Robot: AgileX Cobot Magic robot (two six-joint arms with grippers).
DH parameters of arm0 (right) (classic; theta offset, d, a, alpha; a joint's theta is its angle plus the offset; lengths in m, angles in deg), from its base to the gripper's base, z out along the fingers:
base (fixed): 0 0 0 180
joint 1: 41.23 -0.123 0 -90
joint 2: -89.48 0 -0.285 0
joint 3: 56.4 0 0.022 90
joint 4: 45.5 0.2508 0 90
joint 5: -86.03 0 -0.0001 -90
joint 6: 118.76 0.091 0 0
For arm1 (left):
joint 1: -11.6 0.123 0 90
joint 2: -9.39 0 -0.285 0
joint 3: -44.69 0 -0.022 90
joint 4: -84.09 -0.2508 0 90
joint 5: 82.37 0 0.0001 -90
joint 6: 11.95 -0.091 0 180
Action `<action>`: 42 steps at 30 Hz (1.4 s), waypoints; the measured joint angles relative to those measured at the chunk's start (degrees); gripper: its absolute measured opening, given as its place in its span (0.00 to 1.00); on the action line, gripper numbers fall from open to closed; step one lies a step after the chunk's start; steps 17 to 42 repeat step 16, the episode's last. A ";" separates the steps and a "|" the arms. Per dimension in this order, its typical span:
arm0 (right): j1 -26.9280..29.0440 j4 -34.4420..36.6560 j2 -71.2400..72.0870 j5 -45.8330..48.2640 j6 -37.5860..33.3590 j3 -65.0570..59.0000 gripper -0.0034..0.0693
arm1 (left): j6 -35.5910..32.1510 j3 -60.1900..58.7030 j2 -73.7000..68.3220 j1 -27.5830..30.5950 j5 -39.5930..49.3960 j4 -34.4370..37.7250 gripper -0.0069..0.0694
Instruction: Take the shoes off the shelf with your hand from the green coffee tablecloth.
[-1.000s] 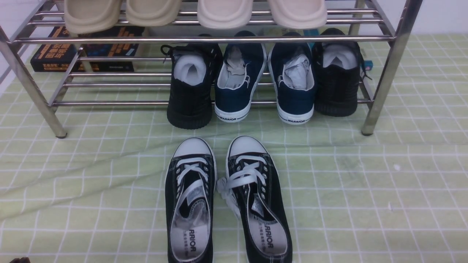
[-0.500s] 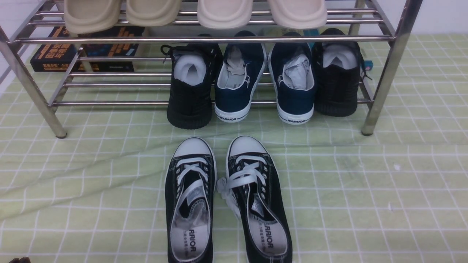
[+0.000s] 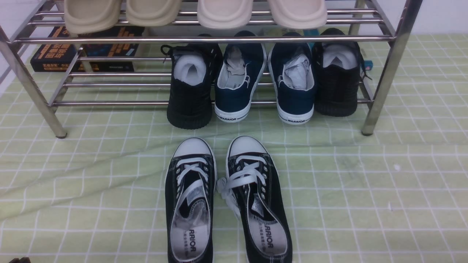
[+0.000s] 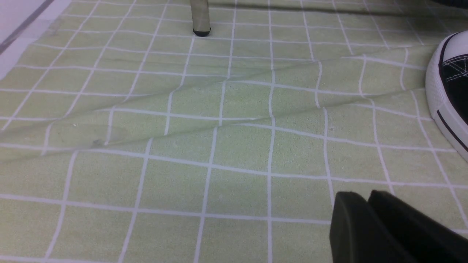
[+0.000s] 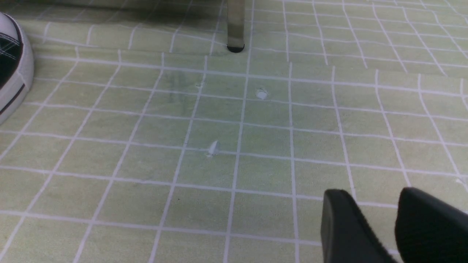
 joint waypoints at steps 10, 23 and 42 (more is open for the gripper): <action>0.00 0.00 0.00 0.00 0.00 0.00 0.37 | 0.00 -0.05 0.00 0.00 0.00 -0.49 0.21; 0.00 0.00 0.00 0.00 0.00 0.00 0.37 | 0.00 -0.05 0.00 0.00 0.00 -0.74 0.21; 0.00 0.00 0.00 0.00 0.00 0.00 0.37 | 0.00 -0.05 0.00 0.00 0.00 -0.74 0.21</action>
